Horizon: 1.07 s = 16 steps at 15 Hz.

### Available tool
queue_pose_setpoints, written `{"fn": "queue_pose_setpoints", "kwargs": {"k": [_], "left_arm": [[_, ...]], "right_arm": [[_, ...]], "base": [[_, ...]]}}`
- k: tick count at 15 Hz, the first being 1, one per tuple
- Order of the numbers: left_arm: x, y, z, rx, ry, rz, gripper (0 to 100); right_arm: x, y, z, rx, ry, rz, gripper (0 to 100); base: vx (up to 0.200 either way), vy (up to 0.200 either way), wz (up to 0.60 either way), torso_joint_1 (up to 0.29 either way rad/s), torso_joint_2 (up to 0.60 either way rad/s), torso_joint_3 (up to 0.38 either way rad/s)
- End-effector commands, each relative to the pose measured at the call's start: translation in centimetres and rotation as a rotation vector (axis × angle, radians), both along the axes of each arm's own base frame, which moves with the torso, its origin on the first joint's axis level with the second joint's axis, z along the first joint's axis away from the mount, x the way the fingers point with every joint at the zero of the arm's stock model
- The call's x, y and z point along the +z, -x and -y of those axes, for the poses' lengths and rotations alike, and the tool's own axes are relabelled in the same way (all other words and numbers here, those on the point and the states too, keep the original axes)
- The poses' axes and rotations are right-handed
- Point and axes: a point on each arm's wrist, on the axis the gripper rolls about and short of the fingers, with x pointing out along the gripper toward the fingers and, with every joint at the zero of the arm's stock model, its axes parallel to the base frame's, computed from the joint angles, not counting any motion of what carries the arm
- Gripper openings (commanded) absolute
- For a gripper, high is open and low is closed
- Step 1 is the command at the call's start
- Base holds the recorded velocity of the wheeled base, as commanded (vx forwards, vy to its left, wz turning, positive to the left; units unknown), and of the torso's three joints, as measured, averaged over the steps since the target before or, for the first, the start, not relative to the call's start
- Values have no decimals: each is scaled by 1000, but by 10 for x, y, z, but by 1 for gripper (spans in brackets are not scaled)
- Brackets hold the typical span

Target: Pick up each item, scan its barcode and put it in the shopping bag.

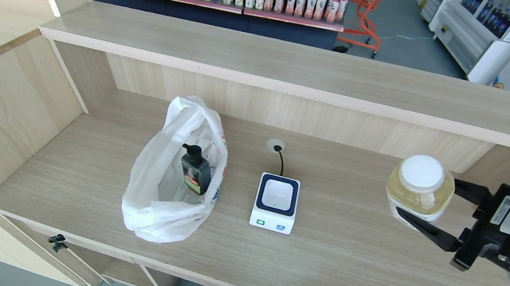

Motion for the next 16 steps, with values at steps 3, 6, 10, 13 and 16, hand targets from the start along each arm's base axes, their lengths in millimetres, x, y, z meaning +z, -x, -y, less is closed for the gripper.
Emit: {"fn": "queue_pose_setpoints", "kwargs": {"k": [3,6,10,13,16], "left_arm": [[0,0,0,1,-1,0,100],[0,0,0,1,-1,0,100],[0,0,0,0,-4,-1,100],[0,0,0,0,-4,-1,100],[0,0,0,1,-1,0,100]], "right_arm": [[-5,-14,-2,19,-1,-8,0],[-10,-17,-3,22,1,-29,0],[-17,-25,-3,41,3,-55,0],[-19,-25,-4,62,2,-61,0],[-25,-32,-5,71,3,-86,0]], "base": [[0,200,0,1,4,1],[0,133,0,2,2,-2],[50,0,0,4,2,2],[200,0,0,-10,-4,2],[67,0,0,2,1,1]]}}
